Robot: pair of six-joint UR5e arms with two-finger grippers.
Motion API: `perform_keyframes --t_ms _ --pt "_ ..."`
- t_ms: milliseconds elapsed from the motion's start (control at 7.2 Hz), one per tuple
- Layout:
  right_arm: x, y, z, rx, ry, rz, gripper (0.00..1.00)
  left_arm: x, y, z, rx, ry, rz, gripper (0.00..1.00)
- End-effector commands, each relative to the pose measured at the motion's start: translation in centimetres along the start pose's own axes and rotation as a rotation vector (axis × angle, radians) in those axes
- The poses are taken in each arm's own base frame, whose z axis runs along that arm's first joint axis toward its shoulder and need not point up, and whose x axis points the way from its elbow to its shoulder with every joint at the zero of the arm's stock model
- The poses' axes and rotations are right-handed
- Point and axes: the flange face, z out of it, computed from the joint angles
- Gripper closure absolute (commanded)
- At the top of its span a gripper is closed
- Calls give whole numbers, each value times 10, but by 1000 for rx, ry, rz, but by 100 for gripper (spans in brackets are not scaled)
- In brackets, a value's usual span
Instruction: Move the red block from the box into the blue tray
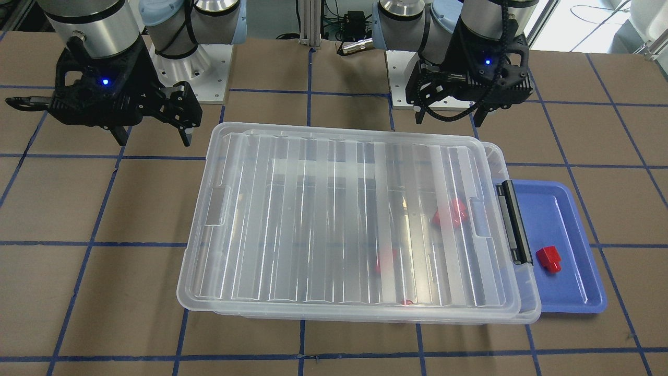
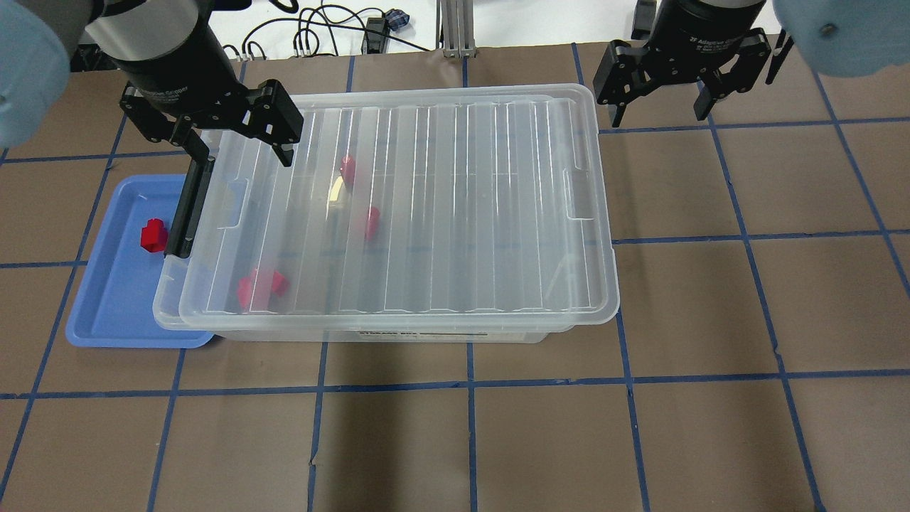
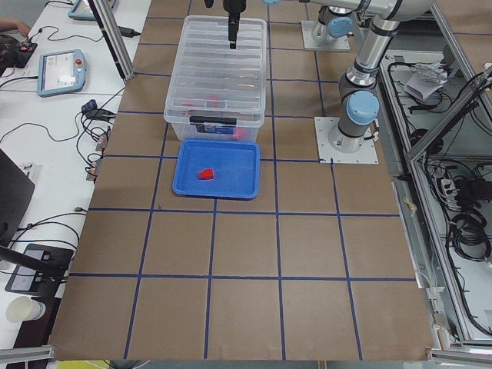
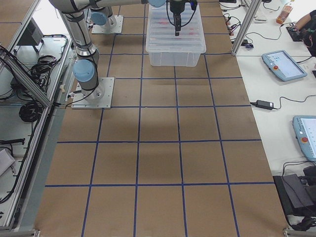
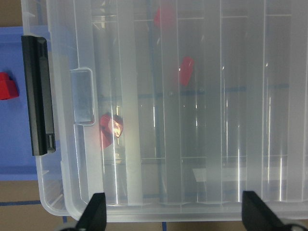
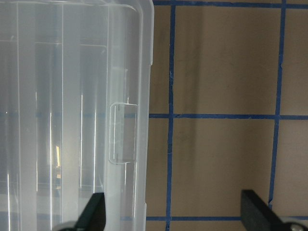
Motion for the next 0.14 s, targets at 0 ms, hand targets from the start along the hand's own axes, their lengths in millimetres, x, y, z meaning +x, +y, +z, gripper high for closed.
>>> perform_keyframes --t_ms 0 --pt "0 0 0 0 0 -1 0 0 0 -1 1 0 0 0"
